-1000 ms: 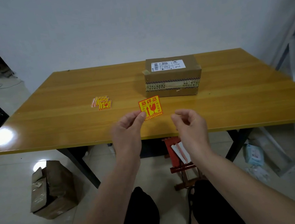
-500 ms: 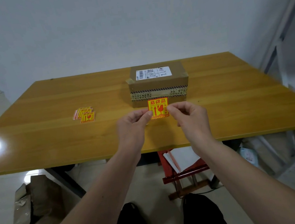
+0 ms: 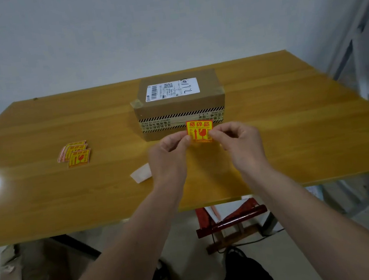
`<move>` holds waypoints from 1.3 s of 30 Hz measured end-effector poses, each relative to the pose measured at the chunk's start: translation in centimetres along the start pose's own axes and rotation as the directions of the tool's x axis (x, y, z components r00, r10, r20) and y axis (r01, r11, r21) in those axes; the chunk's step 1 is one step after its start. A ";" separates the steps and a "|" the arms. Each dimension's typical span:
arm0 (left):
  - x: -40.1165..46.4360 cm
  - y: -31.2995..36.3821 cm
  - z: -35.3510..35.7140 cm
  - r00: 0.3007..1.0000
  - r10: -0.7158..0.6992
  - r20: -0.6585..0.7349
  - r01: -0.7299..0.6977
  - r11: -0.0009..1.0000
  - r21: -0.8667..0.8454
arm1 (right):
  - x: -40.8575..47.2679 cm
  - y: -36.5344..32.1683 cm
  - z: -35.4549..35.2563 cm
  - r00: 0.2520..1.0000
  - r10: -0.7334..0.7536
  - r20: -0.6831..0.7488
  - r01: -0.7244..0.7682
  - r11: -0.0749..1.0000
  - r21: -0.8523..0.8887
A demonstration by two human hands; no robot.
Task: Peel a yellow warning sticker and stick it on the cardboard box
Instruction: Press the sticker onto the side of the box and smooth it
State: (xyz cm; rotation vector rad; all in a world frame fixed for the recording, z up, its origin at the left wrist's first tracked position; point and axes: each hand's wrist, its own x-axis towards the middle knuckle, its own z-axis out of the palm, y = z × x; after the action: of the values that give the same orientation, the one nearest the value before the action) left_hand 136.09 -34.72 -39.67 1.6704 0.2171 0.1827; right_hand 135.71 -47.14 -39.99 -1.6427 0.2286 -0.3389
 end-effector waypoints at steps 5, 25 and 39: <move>2.8 -0.4 1.9 0.964 0.208 -0.168 -0.144 0.933 0.329 | 3.5 1.3 -0.4 0.995 -0.017 -0.098 0.016 1.000 -0.002; 8.0 -0.6 4.9 0.839 0.527 0.134 -0.512 0.683 0.520 | 7.9 2.8 0.0 0.996 -0.082 -0.044 0.084 0.995 0.061; 8.0 -0.5 4.8 0.829 0.543 0.132 -0.527 0.680 0.510 | 7.7 2.8 1.5 0.980 -0.064 -0.187 0.075 0.996 0.051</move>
State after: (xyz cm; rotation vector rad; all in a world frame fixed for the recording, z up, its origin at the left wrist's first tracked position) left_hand 144.99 -37.34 -40.78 2.2600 -0.2437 0.6447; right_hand 143.54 -48.67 -42.24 -1.5658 0.2991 -0.5484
